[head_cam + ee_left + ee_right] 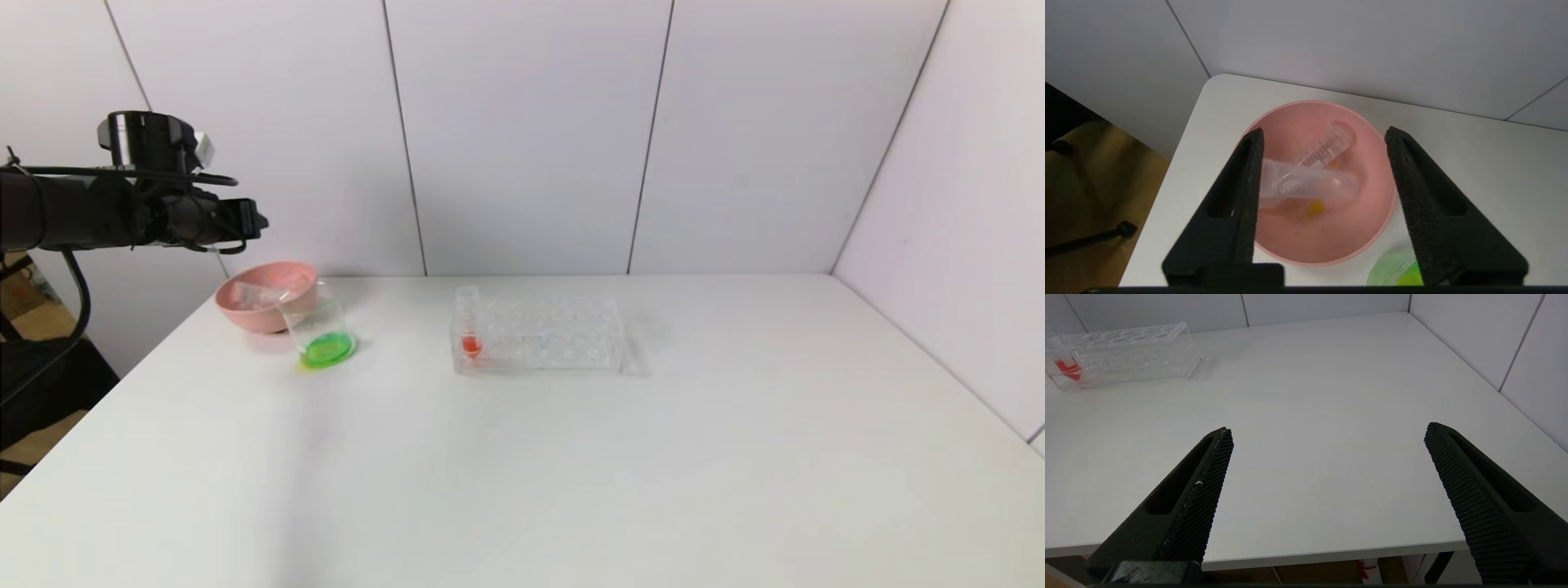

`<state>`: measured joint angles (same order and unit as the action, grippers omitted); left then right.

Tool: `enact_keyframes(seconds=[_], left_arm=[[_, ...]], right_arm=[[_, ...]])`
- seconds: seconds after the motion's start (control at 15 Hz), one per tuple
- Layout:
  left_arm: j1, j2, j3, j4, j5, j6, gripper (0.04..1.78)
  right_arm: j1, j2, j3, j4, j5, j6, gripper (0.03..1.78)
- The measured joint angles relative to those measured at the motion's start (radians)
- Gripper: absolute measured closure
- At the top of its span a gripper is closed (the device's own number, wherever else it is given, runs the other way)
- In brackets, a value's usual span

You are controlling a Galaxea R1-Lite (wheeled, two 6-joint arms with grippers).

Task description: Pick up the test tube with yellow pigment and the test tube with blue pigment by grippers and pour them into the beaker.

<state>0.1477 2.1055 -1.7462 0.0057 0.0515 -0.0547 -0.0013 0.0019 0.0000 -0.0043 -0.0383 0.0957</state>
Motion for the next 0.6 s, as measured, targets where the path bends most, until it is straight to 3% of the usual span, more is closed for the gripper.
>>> enact_keyframes(seconds=[0.13, 0.33, 0.6], left_arm=[[0.007, -0.002, -0.001, -0.001, 0.000, 0.001, 0.41], [0.007, -0.024, -0.001, -0.001, -0.001, 0.033, 0.12], [-0.006, -0.143, 0.008, 0.003, -0.043, 0.067, 0.05]], right_arm=[[0.000, 0.000, 0.000, 0.000, 0.000, 0.000, 0.10], [0.000, 0.000, 0.000, 0.000, 0.000, 0.000, 0.10], [0.000, 0.000, 0.000, 0.000, 0.000, 0.000, 0.10]])
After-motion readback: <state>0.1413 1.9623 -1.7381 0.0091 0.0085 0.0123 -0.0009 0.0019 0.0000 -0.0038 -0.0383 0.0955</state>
